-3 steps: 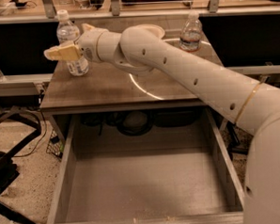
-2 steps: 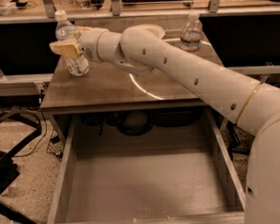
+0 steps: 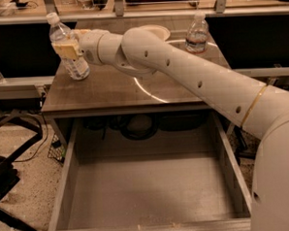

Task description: Pick blue plastic bottle

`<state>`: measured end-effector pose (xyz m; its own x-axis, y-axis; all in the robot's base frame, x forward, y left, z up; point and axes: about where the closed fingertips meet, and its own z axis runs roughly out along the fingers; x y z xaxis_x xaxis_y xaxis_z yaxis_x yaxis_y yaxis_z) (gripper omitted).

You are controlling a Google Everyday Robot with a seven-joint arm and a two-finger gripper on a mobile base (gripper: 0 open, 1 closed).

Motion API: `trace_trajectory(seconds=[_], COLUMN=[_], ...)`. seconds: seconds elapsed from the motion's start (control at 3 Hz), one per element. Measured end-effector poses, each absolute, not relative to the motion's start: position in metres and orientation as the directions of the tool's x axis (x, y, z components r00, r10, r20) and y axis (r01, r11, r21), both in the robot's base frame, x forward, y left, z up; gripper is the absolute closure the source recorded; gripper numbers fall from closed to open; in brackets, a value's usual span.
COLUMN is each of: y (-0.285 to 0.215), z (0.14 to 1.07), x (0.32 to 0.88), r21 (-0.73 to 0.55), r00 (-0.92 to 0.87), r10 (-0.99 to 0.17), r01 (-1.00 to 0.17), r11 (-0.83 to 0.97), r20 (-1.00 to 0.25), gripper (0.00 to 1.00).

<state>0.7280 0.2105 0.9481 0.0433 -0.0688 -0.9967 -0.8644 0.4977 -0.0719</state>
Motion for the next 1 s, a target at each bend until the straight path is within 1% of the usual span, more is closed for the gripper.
trace_trajectory(seconds=[0.33, 0.67, 1.0], y=[0.213, 0.214, 0.207], z=[0.948, 0.953, 0.979], x=[0.727, 0.726, 0.722], r21=[-0.072, -0.068, -0.072], r00=[0.043, 0.045, 0.064], r10=[-0.068, -0.058, -0.032], r01=[-0.866, -0.869, -0.876], r11=[0.494, 0.491, 0.478], r20=[-0.997, -0.997, -0.997], gripper=[1.00, 1.00, 1.00])
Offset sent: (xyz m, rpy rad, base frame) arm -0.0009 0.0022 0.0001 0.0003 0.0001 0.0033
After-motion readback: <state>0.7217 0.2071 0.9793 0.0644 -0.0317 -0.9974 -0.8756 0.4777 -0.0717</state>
